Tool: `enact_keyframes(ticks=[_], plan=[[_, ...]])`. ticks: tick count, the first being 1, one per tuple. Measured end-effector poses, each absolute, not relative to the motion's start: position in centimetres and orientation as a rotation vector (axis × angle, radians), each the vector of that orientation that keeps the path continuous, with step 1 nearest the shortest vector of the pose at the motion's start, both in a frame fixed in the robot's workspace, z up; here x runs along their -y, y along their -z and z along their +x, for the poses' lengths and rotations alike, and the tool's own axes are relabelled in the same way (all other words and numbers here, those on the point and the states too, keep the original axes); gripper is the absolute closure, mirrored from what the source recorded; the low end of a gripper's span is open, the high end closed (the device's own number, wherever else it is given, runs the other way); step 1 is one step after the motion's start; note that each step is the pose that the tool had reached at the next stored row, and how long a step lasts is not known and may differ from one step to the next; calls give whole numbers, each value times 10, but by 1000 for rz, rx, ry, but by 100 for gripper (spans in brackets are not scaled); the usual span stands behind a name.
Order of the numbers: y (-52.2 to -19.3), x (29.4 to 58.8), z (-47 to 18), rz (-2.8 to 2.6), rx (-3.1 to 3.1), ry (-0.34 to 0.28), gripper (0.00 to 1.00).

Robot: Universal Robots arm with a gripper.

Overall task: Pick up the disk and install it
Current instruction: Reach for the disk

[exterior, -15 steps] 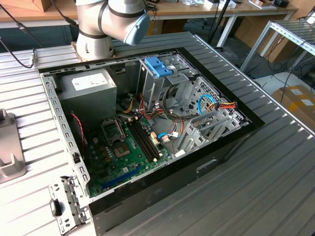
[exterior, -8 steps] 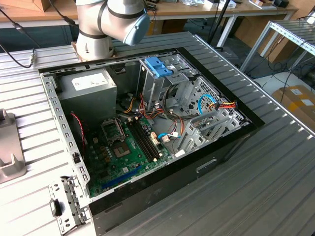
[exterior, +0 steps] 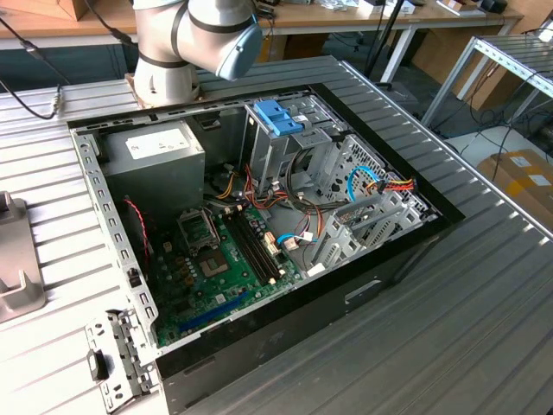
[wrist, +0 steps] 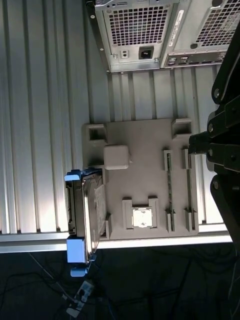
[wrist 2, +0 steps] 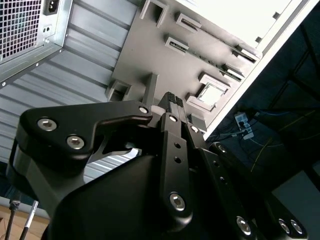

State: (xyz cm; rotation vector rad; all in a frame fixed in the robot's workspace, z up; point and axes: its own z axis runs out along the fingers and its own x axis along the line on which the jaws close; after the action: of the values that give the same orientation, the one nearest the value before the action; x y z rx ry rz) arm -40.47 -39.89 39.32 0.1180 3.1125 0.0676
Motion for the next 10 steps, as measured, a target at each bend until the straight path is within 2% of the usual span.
enact_keyframes(ticks=[10], plan=[[-393, 399, -413, 118, -3113, -68, 90]])
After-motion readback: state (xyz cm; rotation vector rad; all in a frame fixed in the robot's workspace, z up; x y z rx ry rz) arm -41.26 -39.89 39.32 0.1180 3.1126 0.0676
